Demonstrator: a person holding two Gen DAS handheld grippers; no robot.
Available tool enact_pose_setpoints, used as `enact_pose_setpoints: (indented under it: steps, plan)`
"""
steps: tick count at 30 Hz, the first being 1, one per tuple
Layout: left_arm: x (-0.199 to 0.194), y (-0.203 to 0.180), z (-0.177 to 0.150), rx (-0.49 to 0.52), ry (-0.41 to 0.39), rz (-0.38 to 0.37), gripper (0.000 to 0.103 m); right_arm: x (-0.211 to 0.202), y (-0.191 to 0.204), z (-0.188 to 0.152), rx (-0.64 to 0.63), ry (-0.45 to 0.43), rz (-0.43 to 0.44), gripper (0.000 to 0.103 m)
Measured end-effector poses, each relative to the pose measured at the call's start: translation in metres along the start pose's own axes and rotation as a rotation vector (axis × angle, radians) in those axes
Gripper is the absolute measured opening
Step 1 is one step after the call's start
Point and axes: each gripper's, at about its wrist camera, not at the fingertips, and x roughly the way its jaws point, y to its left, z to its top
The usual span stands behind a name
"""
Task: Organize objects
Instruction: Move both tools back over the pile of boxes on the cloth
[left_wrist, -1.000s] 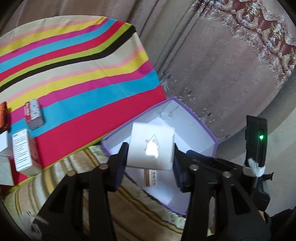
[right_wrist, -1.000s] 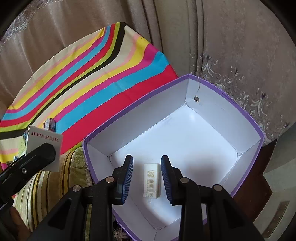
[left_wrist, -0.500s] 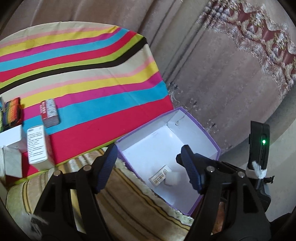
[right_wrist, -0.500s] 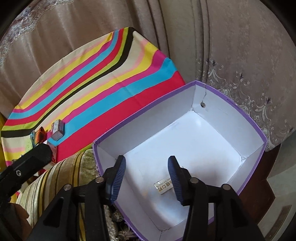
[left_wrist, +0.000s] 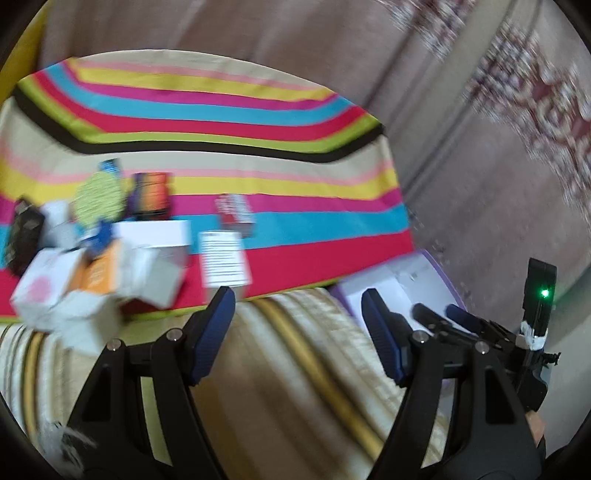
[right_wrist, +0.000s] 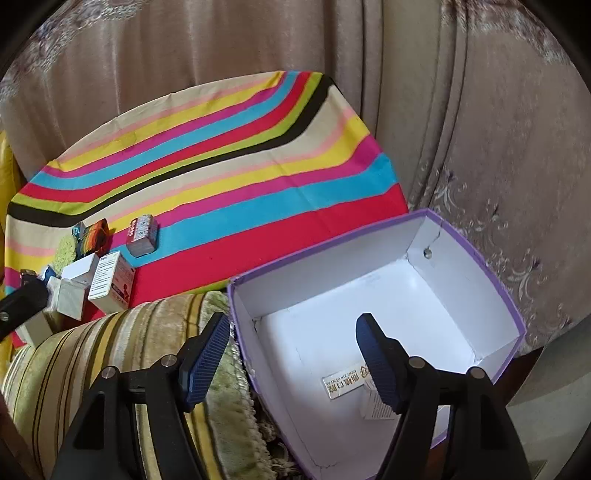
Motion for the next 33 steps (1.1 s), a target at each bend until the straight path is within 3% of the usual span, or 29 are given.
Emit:
enact_pose_setpoints:
  steps: [6, 11, 13, 16, 19, 27, 33]
  plan:
    - [-0.032, 0.059, -0.014, -0.121, -0.054, 0.093, 0.074, 0.000, 0.029, 0.001, -0.143, -0.006, -0.044, 0.072]
    - [-0.052, 0.098, -0.026, -0.202, -0.075, 0.141, 0.074, -0.002, 0.053, 0.000, -0.232, -0.007, -0.026, 0.073]
    - [-0.055, 0.107, -0.030, -0.221, -0.073, 0.153, 0.074, -0.001, 0.061, 0.000, -0.241, 0.017, 0.012, 0.074]
    - [-0.061, 0.125, -0.034, -0.257, -0.075, 0.166, 0.074, -0.005, 0.072, -0.001, -0.239, 0.029, 0.150, 0.074]
    - [-0.066, 0.140, -0.036, -0.287, -0.077, 0.168, 0.074, -0.007, 0.089, -0.001, -0.253, 0.041, 0.231, 0.074]
    - [-0.063, 0.146, -0.035, -0.255, -0.048, 0.150, 0.074, -0.002, 0.149, -0.012, -0.344, 0.127, 0.388, 0.074]
    - [-0.043, 0.136, -0.025, -0.166, 0.040, 0.165, 0.074, 0.004, 0.172, -0.011, -0.386, 0.139, 0.350, 0.074]
